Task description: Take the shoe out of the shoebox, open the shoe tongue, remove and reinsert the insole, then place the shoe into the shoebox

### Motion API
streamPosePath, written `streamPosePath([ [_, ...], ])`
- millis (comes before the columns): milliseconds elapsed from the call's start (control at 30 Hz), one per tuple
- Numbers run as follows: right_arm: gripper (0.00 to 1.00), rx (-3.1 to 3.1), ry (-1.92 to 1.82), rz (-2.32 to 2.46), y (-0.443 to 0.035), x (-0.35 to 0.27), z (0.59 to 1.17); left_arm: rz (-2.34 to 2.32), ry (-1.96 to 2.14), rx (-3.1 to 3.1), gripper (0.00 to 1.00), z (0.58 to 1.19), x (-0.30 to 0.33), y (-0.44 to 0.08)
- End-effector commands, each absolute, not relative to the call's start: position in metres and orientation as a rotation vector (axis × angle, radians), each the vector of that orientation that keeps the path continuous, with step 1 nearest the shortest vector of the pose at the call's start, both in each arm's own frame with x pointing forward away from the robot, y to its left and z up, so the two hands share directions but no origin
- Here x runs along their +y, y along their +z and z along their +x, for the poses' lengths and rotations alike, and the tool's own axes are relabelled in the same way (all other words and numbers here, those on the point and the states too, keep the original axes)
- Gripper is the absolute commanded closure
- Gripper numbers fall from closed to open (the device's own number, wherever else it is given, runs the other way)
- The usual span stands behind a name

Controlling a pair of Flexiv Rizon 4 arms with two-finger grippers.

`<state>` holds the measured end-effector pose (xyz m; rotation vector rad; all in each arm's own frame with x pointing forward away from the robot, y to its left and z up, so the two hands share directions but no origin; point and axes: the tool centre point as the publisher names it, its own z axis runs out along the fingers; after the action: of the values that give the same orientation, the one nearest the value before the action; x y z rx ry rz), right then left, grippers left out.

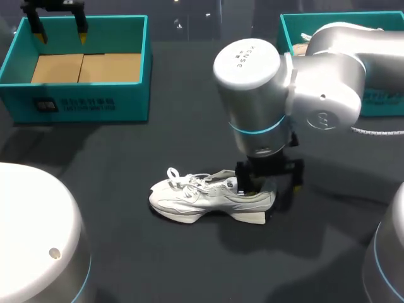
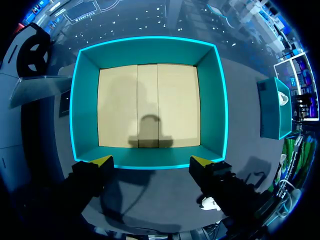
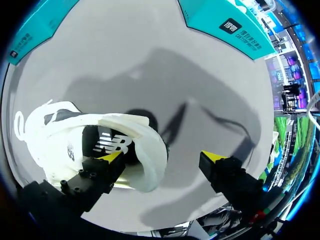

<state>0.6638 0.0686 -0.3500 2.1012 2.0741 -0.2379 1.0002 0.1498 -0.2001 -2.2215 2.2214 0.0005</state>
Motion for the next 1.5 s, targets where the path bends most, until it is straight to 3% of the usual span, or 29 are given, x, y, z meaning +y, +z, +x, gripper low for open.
streamPosePath([
  [33,0.0,2.145,-0.159,2.118,-0.325,0.043,0.661,-2.221,0.0,2.222,0.0,1.0,0.15,-0.2],
  [800,0.0,2.707,0.162,1.887,-0.257,0.001,0.654,-2.221,0.0,2.222,0.0,1.0,0.15,-0.2],
  [1500,0.0,2.864,0.925,1.401,-0.236,-0.04,0.63,-2.221,0.0,2.222,0.0,1.0,0.15,-0.2],
])
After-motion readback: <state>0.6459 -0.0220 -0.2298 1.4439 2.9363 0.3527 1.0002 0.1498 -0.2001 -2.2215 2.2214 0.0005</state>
